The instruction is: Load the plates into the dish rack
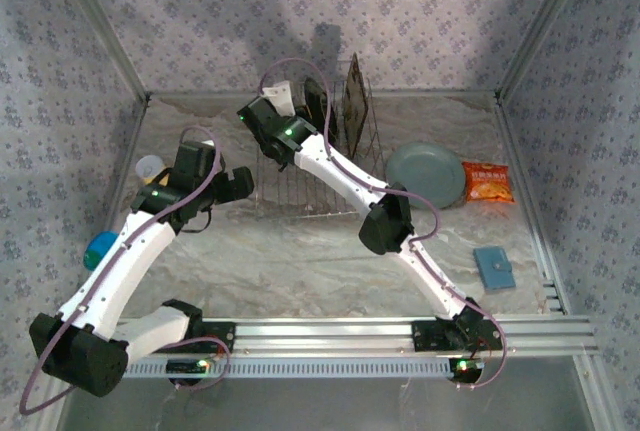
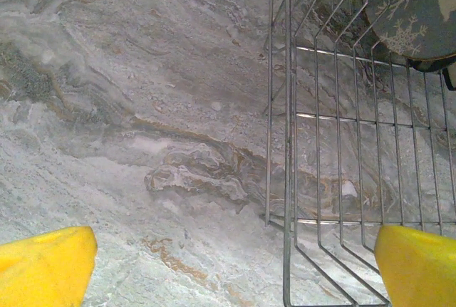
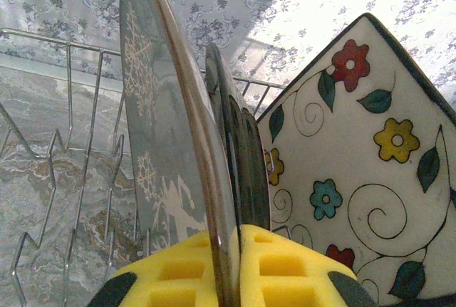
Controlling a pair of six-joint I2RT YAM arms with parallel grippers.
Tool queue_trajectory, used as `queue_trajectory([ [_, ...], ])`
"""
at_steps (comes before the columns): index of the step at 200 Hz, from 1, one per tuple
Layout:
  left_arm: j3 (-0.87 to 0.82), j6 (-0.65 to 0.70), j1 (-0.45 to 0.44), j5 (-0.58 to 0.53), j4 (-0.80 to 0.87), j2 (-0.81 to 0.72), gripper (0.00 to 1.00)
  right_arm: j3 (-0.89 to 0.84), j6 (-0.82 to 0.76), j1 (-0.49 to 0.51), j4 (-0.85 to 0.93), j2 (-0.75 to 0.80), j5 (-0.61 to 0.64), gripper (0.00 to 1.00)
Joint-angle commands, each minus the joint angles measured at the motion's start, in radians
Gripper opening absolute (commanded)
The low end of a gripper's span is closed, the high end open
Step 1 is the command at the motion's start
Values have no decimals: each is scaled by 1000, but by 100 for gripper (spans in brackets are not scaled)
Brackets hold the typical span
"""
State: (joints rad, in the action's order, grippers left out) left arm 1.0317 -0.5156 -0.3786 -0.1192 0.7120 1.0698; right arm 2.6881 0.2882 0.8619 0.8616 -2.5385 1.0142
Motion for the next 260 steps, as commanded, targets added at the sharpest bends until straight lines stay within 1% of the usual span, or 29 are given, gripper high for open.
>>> queue_trajectory([
  [1, 24, 24, 10, 12, 18, 10, 99, 58, 60, -15, -21, 60, 172, 0],
  [44, 23, 28, 16, 27, 13, 15, 99, 58, 72, -17, -4, 80, 219, 0],
  [106, 42, 44, 20, 42, 23, 19, 99, 56, 159, -19, 48, 99, 240, 0],
  [160, 51, 55, 26, 58, 23, 30, 99, 57, 124, -16, 11, 130, 269, 0],
  [197, 43, 57, 34, 70, 15, 28, 99, 56, 75, -23, -31, 105, 259, 0],
  [260, 10, 60, 63, 93, 5, 12, 99, 59, 88, -24, -52, 63, 199, 0],
])
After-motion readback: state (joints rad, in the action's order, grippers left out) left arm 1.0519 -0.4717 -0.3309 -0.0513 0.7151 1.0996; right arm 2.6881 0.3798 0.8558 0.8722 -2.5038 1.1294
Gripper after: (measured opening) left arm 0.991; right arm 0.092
